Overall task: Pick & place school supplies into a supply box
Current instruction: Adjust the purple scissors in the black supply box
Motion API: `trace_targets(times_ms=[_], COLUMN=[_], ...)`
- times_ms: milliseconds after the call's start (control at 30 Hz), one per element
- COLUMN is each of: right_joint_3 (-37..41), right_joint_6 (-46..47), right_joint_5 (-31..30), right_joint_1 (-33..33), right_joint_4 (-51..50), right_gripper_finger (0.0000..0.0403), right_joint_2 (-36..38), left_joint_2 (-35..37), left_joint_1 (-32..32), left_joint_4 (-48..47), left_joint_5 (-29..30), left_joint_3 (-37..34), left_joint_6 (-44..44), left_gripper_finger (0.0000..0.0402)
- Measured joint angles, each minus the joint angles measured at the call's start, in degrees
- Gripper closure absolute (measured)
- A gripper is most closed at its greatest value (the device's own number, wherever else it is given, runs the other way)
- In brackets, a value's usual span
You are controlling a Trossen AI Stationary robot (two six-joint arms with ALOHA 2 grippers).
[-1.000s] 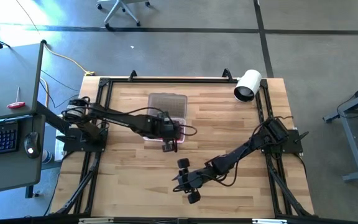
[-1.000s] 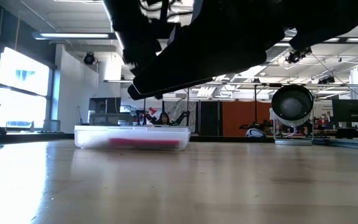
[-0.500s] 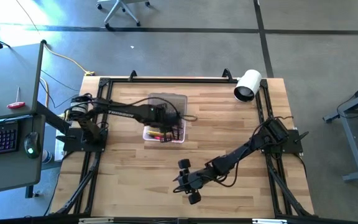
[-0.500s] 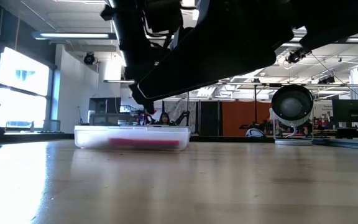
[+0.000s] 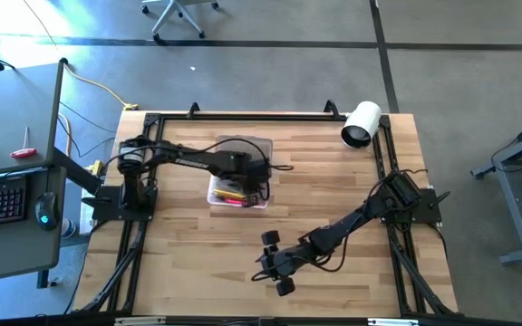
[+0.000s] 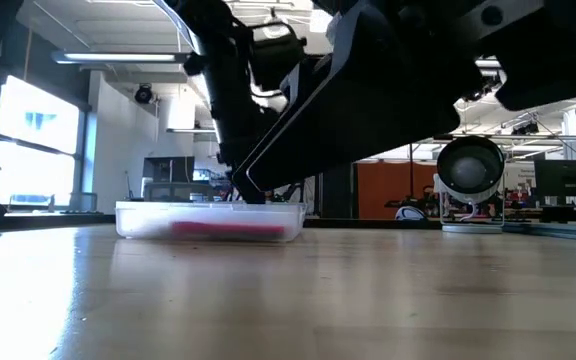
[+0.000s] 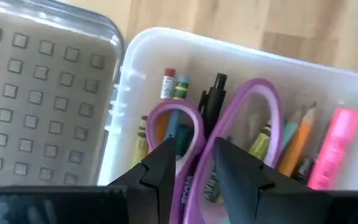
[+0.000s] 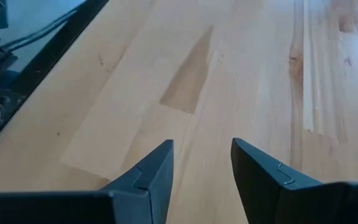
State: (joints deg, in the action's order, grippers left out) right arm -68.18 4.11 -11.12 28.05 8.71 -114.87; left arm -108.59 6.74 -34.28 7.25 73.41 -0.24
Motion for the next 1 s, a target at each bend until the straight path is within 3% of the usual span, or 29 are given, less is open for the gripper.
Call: trace_targets(times_ms=[267,533,733,1000], right_joint_3=[0.0,0.0,0.0,0.0], right_joint_6=[-0.4,-2.0,1.1,2.0], right_joint_5=[0.2,0.5,3.1,-3.2], right_joint_1=[0.5,1.3,1.5,4.2], right_joint_4=[-0.9,-1.7,-6.5,-14.2], right_gripper_finger=[0.0263,0.0263,0.0263,0.0263], right_joint_2=[0.0,0.0,0.3,5.0], left_joint_2=[-0.5,-0.4,-0.4,-0.4], left_joint_1=[0.0,0.0,0.0,0.0], left_joint_4=[4.6,-6.8,-6.6,-4.5], left_joint_5=[-2.3,-0.2,-0.9,-1.0], left_joint_3=[2.1,7.7,5.9,1.3], left_joint_6=[1.0,1.5,3.1,3.1], left_gripper_finger=[0.0254,0.0254,0.0254,0.0254])
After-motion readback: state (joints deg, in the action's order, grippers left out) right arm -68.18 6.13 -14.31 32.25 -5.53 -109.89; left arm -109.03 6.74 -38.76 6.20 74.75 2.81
